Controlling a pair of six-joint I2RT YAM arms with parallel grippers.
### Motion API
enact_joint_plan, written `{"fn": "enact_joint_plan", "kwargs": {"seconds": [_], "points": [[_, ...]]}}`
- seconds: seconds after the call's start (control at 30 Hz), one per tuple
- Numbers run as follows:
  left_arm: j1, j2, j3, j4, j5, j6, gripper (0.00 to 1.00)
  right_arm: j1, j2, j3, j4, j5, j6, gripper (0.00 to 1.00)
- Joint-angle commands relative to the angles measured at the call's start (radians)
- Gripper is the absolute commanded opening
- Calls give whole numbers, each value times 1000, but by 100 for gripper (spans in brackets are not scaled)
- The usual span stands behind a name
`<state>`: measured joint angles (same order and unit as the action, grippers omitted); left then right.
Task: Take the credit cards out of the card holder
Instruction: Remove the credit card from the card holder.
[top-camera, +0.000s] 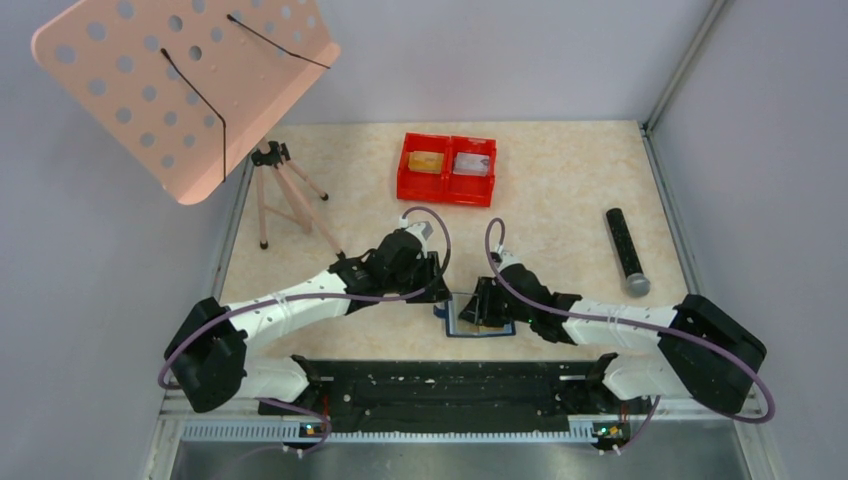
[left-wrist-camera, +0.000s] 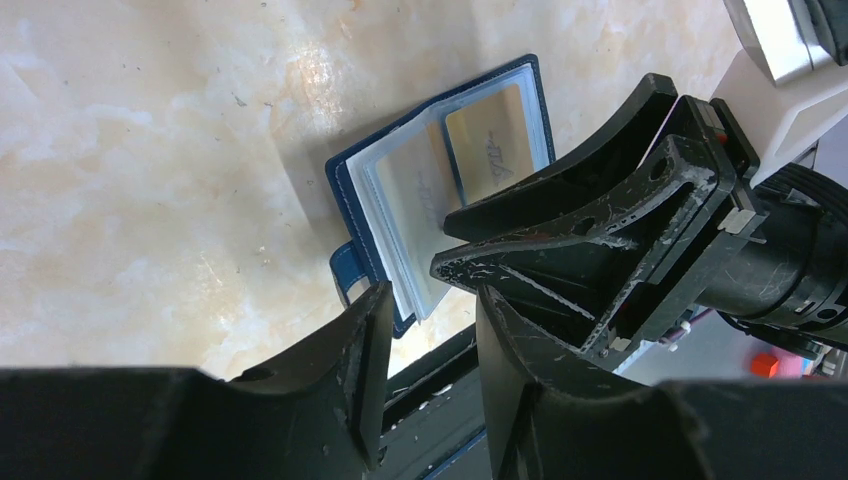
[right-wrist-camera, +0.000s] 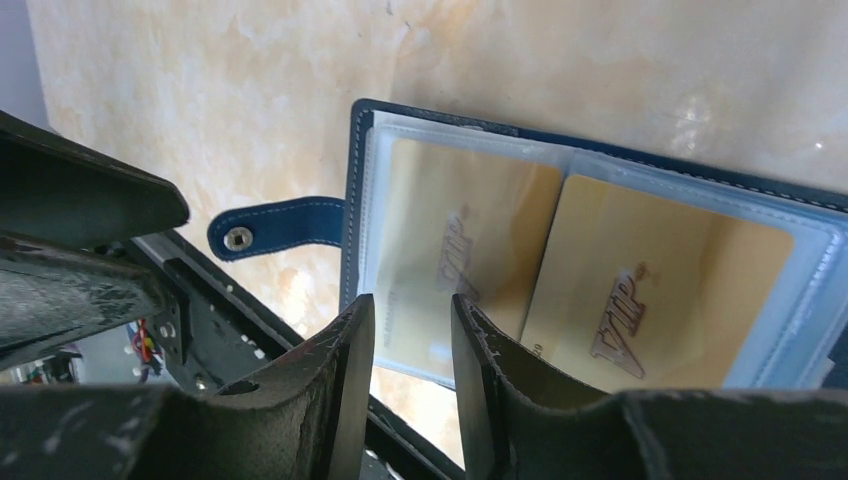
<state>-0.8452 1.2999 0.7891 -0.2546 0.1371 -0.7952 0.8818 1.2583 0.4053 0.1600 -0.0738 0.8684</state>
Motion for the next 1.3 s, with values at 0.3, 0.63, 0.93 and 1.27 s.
{"fn": "enact_joint_plan", "kwargs": {"seconds": [0.3,0.63,0.93,1.27], "points": [[-38,-1,29,88,39,-15,35,3,-94,67,-126,63,-34,36],[-83,162,24,245,112,-79,26,-126,-312,27,-317,91,-85,37],[-84,272,-13,421,117,-83,34,-146,-356,-55,-276,125,-70,34],[-84,371,-65,526,95,-93,34,-162,-307,-83,-239,122,-86,34]]}}
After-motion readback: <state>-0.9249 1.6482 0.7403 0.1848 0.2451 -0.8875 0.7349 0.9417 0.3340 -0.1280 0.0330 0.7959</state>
